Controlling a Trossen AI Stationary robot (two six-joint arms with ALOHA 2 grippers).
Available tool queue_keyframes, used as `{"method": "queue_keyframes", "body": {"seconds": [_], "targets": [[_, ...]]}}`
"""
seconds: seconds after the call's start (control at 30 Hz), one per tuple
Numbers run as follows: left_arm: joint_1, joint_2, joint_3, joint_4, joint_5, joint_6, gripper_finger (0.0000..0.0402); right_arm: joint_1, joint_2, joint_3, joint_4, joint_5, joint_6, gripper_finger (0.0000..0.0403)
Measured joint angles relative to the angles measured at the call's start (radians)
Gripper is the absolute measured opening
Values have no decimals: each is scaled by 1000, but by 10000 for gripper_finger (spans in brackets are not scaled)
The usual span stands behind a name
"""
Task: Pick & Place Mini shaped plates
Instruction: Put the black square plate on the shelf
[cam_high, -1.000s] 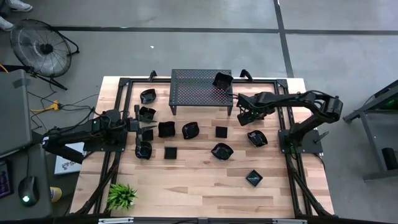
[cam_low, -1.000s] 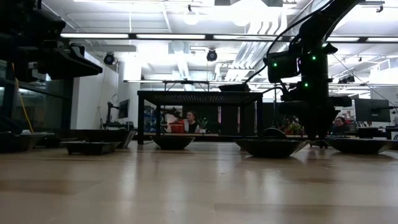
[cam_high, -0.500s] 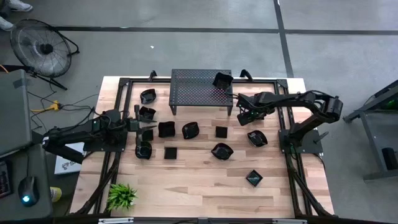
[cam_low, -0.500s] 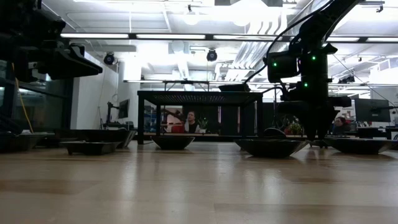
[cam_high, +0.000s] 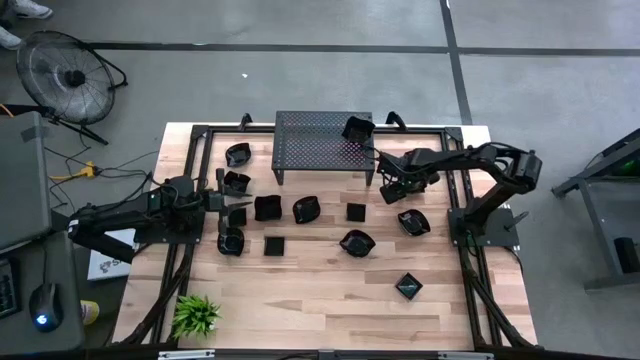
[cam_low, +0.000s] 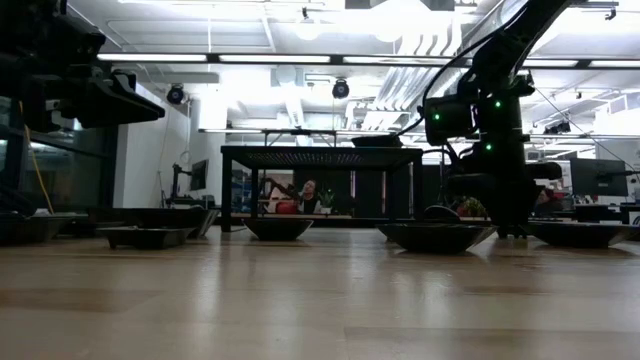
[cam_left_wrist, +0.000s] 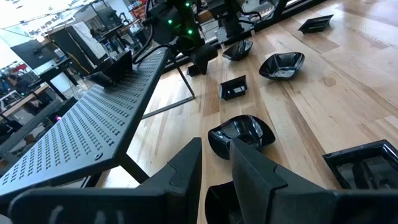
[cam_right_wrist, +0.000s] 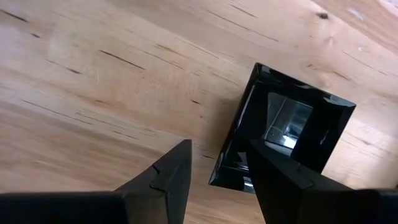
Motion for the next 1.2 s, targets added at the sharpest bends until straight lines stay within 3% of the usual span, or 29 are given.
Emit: {"method": "queue_keyframes", "body": {"seconds": [0.27,0.77,1.2], "targets": [[0,0,0,0,0,0,80,0,-15,-4,1,3,-1,140],[0,0,0,0,0,0,80,-1,-15,-6,-1,12,-11,70],[0,0,0,0,0,0,80,0,-16,-4,-15,-53,-27,22]]}}
